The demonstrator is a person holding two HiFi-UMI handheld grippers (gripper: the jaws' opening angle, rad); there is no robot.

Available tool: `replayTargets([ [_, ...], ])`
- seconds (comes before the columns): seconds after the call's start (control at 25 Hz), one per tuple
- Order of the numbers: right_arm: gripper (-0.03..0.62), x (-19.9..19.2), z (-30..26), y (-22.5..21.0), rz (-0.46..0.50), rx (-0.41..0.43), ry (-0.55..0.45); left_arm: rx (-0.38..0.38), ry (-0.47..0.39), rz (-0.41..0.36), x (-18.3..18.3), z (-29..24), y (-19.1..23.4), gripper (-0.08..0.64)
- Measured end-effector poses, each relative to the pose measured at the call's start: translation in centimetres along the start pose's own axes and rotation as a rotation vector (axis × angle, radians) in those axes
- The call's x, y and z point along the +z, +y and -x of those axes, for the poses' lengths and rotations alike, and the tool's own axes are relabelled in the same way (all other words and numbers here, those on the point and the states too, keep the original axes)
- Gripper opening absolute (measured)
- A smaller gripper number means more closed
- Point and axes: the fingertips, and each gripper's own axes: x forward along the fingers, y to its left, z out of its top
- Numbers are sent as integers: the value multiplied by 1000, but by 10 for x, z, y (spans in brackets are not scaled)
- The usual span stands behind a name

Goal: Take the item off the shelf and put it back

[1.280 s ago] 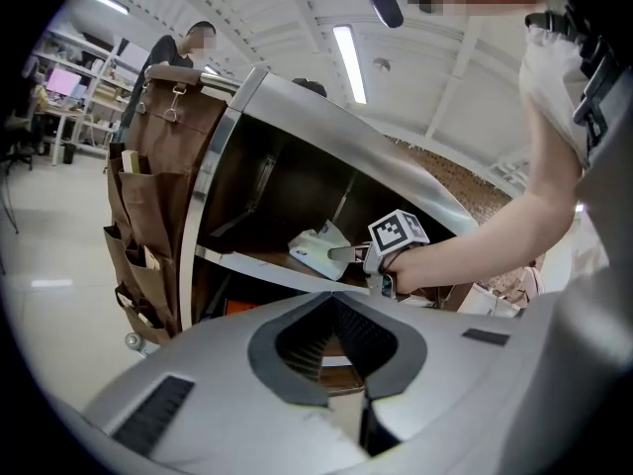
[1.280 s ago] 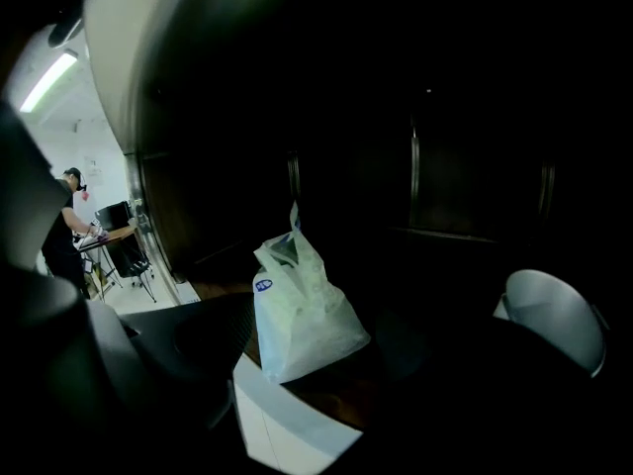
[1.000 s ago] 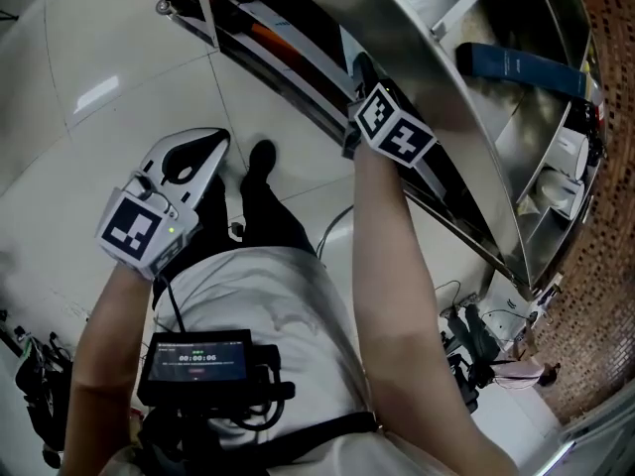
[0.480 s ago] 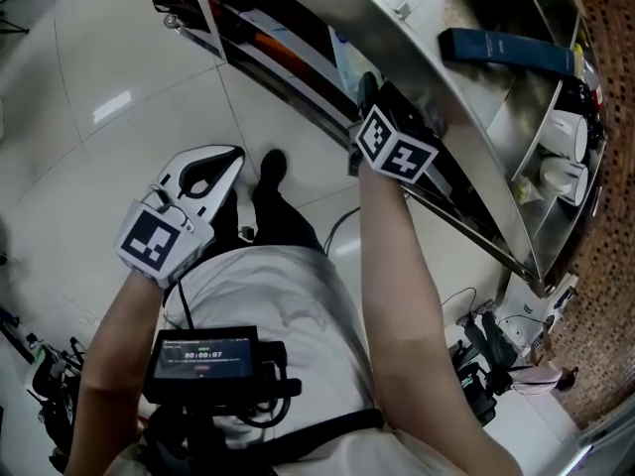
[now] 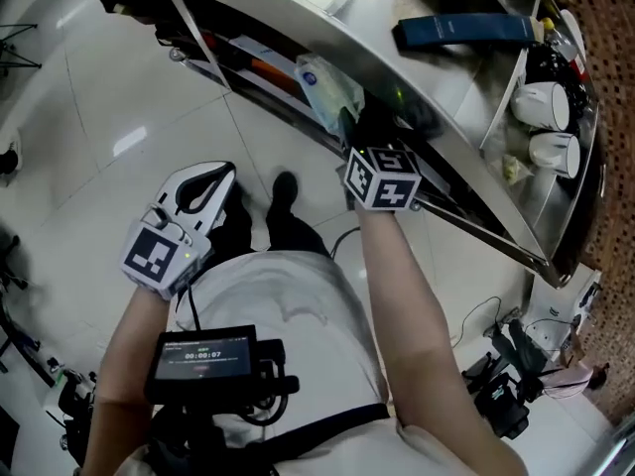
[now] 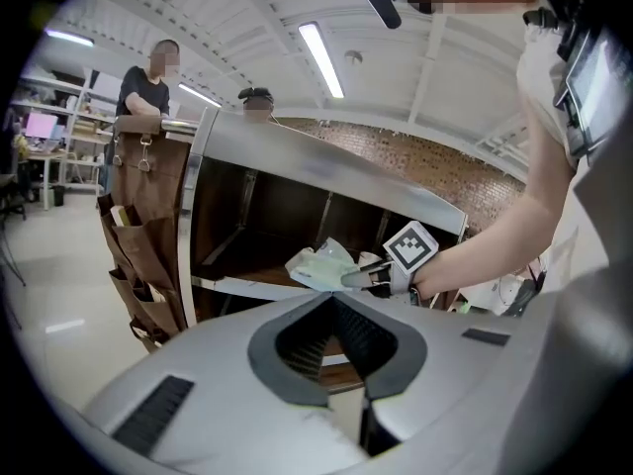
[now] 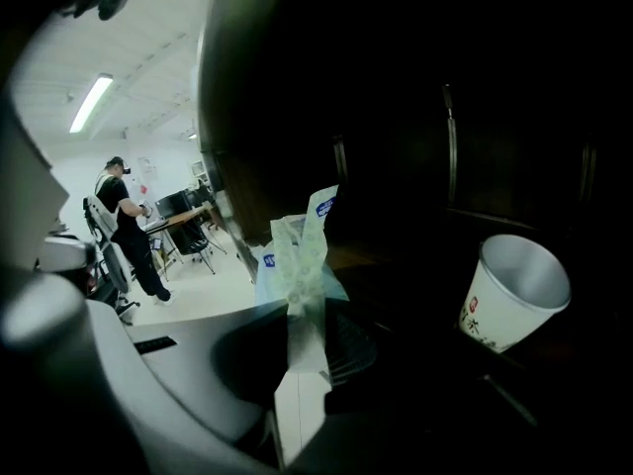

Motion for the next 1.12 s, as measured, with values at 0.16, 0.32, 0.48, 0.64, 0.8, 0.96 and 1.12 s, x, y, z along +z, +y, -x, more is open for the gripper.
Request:
replayTargets([
  [0.16, 48, -4, 15, 22, 39, 76, -8, 22, -6, -61, 13, 8, 5, 8],
  [0.32, 48, -15, 38, 41, 90, 153, 16, 20, -9, -50, 16, 13, -12, 8],
  [0.48, 48, -7, 50, 60, 91, 202, -18, 4, -33, -35, 28, 20, -21, 8],
  [0.64, 48, 5, 68, 77, 82, 244, -64, 27, -61, -67, 35, 35, -17, 8],
  [0.8, 48, 32, 91, 97, 162, 295, -126, 74, -80, -94, 57, 50, -5, 8],
  [0.96, 48, 58, 112, 124, 266, 349, -181, 72, -99, -148, 77, 62, -4, 8],
  [1.12, 48, 87, 132, 152, 319, 407, -228, 23, -127, -168, 96, 71, -25, 8],
])
